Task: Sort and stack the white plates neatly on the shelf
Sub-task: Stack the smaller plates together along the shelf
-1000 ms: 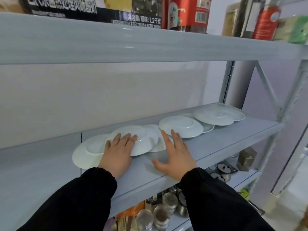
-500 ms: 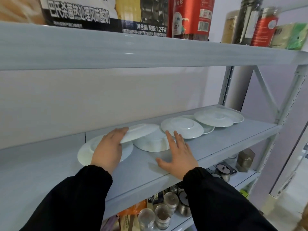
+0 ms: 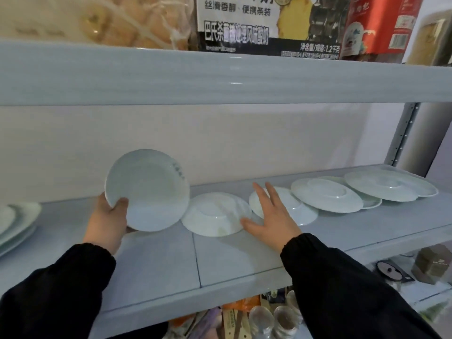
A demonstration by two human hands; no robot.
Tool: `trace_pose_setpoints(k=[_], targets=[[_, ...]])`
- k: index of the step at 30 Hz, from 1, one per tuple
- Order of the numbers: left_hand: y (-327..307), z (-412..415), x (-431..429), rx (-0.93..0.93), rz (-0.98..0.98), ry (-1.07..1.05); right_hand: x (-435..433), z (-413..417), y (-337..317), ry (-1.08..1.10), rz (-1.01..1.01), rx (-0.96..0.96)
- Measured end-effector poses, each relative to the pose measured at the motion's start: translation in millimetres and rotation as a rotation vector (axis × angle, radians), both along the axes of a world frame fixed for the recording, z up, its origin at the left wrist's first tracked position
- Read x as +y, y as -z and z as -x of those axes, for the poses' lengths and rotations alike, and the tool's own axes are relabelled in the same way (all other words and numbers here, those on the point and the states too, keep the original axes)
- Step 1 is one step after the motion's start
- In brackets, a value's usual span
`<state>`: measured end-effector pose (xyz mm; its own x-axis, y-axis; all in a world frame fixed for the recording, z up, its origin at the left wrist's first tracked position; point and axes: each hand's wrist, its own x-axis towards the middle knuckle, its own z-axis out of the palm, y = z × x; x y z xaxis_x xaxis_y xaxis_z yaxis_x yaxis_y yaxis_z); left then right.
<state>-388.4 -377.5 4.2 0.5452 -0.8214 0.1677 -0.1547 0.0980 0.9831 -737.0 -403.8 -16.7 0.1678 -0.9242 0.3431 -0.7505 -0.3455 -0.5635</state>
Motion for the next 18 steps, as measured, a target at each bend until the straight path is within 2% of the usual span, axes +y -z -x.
trace_pose_setpoints(k=[5,11,13,18], targets=[[10.0,-42.0,10.9,-0.046,-0.183,-0.027,-10.3,-40.3,6.8,-0.087,-0.025,-0.022],[23.6,-56.8,9.0,-0.481,-0.402,-0.033,-16.1,-45.0,14.9,-0.104,-0.039,0.123],[25.6,-55.5,6.2,-0.552,-0.42,0.008,-15.7,-46.0,16.1,-0.11,-0.032,0.155],[25.9,-55.7,7.7,-0.562,-0.391,0.048,-18.5,-44.2,19.4,-0.114,-0.064,0.19]])
